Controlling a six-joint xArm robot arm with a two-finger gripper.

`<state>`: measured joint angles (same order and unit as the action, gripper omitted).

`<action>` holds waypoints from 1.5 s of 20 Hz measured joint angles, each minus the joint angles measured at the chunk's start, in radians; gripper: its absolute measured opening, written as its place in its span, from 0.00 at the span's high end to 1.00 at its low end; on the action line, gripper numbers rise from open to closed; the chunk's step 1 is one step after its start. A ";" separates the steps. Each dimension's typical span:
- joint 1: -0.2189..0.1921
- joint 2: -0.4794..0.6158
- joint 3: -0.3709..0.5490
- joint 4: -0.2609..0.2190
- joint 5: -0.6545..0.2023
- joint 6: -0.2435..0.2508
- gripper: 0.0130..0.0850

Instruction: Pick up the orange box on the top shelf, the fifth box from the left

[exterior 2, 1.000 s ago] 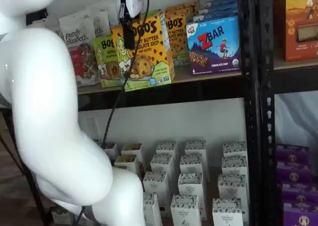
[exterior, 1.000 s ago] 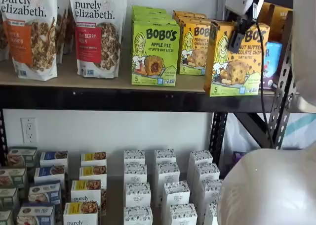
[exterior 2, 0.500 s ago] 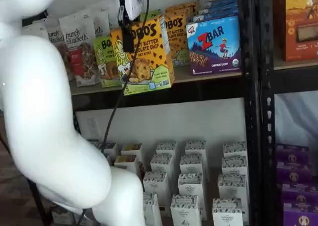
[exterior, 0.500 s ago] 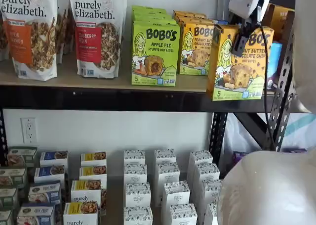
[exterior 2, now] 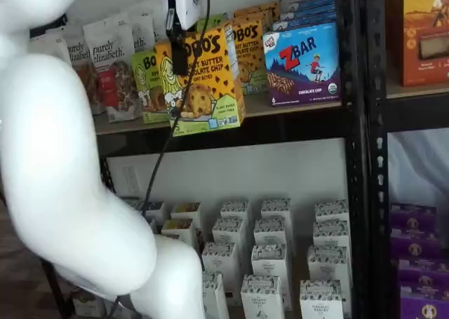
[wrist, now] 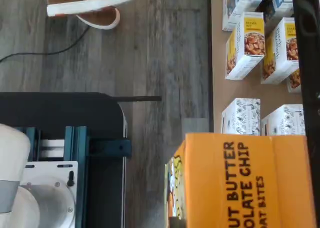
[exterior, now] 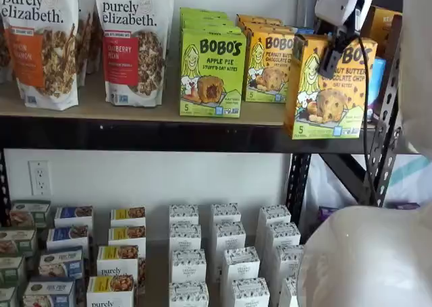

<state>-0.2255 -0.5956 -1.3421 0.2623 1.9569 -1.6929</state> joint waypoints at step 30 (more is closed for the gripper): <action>0.001 -0.006 -0.008 -0.008 0.038 0.001 1.00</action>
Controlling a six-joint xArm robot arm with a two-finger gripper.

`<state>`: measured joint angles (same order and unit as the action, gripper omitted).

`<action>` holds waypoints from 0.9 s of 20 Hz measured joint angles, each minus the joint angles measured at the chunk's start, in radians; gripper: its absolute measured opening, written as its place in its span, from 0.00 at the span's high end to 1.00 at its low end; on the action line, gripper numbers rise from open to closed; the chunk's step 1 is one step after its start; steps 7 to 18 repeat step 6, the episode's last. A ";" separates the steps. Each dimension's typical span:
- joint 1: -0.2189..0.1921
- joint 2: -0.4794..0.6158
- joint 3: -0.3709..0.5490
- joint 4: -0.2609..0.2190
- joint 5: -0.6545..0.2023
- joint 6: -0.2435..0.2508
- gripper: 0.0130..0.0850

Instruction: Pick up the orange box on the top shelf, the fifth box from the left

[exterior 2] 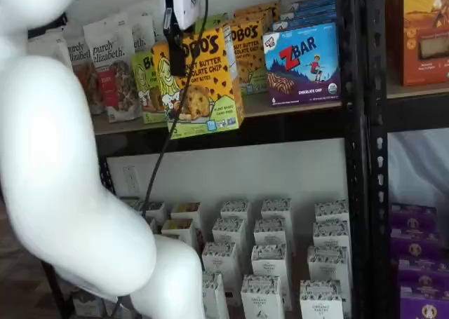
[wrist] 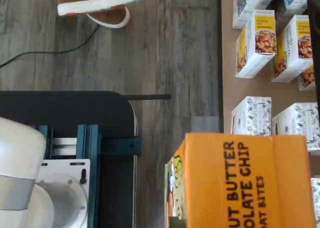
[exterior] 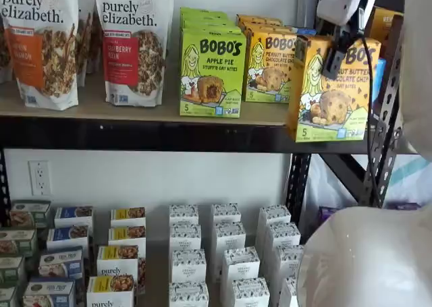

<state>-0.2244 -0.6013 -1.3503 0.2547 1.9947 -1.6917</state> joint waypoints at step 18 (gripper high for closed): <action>0.002 -0.004 0.005 -0.004 -0.002 0.000 1.00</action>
